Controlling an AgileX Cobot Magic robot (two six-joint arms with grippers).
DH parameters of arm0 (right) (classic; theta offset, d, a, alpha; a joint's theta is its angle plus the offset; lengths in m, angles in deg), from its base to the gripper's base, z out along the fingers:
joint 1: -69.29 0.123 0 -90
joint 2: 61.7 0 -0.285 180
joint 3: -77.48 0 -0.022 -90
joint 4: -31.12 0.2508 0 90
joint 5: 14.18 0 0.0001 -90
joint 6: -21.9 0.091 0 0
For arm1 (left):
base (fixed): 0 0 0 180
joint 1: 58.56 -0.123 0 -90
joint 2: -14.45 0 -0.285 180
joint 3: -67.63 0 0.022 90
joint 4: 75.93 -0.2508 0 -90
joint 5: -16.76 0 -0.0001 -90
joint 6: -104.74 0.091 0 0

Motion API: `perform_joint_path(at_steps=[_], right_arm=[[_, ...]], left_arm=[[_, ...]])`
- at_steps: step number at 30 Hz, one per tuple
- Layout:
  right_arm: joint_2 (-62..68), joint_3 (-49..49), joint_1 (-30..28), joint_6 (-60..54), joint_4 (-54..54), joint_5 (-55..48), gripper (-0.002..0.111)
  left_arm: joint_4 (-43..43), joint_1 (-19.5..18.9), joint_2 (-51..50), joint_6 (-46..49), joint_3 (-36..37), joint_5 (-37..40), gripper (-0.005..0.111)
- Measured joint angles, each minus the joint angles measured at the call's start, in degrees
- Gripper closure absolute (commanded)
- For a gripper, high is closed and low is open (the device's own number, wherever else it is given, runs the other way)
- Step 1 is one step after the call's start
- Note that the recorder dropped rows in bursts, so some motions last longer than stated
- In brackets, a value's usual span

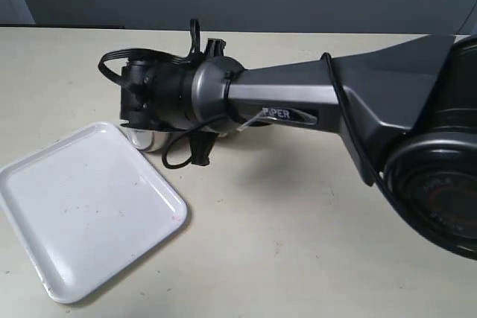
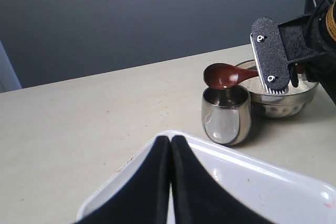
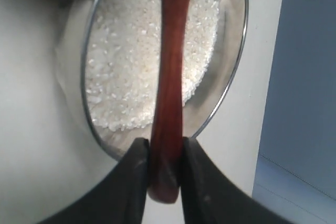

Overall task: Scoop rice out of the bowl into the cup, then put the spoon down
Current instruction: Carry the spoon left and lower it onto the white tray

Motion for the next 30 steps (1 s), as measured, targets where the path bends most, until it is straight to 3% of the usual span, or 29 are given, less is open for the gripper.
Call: perform_joint_path(at_steps=[13, 16, 19, 30], right_arm=[[-0.5, -1.3, 1.5, 2.0, -2.9, -0.3, 0.109], [-2.8, -0.7, 2.1, 2.0, 4.2, -0.7, 0.109], [-6.3, 0.0, 2.2, 2.0, 19.5, -0.4, 0.109], [-6.9, 0.2, 2.4, -8.0, 46.3, 6.8, 0.109]], left_arm=[[0.0, 0.0, 0.0, 0.0, 0.0, 0.0, 0.106], [0.0, 0.0, 0.0, 0.0, 0.0, 0.0, 0.106], [0.0, 0.0, 0.0, 0.0, 0.0, 0.0, 0.106], [0.0, 0.0, 0.0, 0.0, 0.0, 0.0, 0.106]])
